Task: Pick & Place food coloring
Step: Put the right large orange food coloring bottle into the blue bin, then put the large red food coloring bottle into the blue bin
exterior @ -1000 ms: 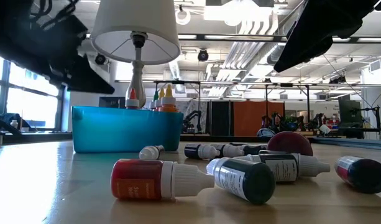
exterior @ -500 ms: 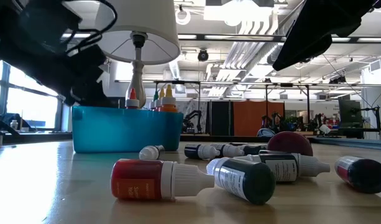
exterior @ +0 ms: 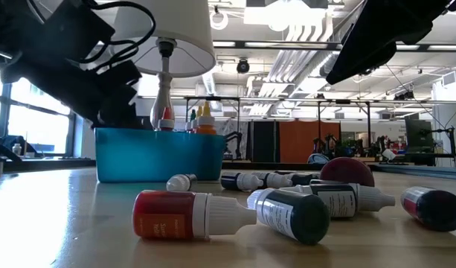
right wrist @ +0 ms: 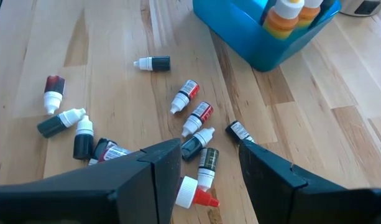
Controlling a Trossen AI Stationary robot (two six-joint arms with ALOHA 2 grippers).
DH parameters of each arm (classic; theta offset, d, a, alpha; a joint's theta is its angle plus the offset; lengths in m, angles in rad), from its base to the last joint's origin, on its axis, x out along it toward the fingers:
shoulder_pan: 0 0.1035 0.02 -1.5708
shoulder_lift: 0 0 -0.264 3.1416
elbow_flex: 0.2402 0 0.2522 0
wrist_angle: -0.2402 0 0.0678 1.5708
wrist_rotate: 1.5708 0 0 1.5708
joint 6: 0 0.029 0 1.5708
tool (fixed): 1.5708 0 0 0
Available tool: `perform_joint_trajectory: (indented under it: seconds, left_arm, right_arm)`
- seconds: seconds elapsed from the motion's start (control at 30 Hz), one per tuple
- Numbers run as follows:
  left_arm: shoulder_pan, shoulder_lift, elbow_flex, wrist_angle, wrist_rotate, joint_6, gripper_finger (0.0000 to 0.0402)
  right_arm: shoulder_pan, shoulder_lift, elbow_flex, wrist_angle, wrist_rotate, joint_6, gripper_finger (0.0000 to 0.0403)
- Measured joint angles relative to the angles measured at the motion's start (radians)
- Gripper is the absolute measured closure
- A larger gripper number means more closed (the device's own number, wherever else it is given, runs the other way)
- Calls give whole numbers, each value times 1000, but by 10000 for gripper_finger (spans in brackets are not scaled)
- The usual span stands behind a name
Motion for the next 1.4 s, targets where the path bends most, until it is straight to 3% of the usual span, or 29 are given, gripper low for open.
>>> perform_joint_trajectory:
  seconds: [0.33,0.8,0.97,1.17,1.4]
  left_arm:
    - [79,47,81,-76,61,17,401]
    - [80,1,151,-207,72,5,401]
    - [22,-96,215,-296,56,16,401]
    - [-98,-162,380,-505,26,-12,401]
    - [-169,-166,510,-534,196,70,400]
  right_arm:
    - [0,0,0,0,-2,2,247]
    - [0,0,0,0,-11,2,247]
    - [0,0,0,0,-13,2,247]
    - [3,5,0,-1,-90,-9,247]
    - [22,93,0,16,-111,-160,247]
